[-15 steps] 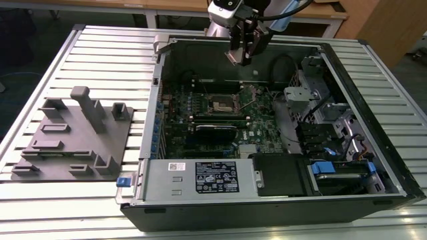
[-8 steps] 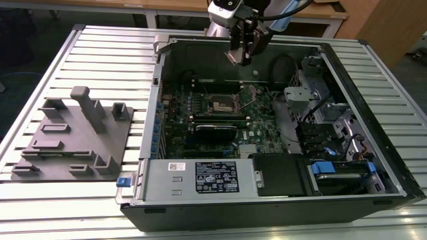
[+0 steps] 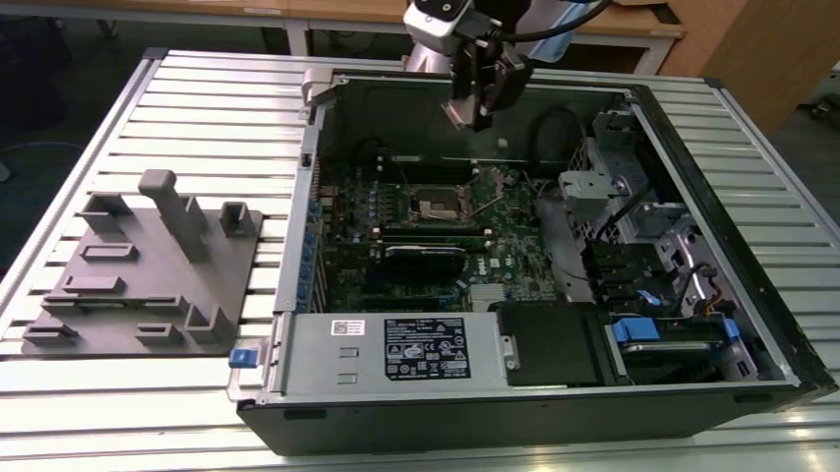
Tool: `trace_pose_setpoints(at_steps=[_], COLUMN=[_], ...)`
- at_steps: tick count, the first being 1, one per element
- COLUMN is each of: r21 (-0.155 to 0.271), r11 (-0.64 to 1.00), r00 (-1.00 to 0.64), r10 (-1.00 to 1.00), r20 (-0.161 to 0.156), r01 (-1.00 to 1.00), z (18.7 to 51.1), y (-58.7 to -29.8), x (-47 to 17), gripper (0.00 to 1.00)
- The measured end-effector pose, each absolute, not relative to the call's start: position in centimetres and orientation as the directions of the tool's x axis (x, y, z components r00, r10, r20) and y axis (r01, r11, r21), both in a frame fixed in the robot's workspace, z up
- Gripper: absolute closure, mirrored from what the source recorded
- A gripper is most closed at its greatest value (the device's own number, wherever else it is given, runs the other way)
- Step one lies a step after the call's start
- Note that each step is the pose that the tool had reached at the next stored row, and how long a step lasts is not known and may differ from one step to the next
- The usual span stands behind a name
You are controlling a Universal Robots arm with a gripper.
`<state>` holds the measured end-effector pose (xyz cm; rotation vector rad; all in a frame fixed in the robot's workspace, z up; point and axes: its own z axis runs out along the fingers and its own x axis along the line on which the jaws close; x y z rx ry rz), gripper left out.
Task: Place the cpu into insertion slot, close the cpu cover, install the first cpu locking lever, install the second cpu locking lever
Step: 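Place the cpu into insertion slot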
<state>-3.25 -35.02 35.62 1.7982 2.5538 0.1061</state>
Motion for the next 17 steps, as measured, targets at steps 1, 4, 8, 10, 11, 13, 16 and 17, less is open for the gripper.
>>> trace_pose_setpoints(at_steps=[1,4,8,10,11,13,16,17], r21=[0.065,0.065,0.065,0.065,0.065,0.065,0.065,0.065], r11=[0.324,0.288,0.249,0.248,0.248,0.248,0.248,0.248], r00=[-0.326,-0.290,-0.251,-0.250,-0.250,-0.250,-0.250,-0.250], r10=[0.945,0.957,0.968,0.968,0.968,0.968,0.968,0.968], r20=[0.026,0.025,0.025,0.025,0.025,0.025,0.025,0.025], r01=[0.944,0.955,0.966,0.967,0.967,0.967,0.967,0.967], z=[35.57,35.41,35.30,35.29,35.29,35.29,35.25,35.23], y=[-35.02,-35.01,-35.01,-35.01,-35.01,-35.01,-35.01,-35.01], x=[-3.29,-3.39,-3.57,-3.59,-3.59,-3.59,-3.59,-3.59], gripper=[0.46,0.46,0.46,0.46,0.46,0.46,0.46,0.46])
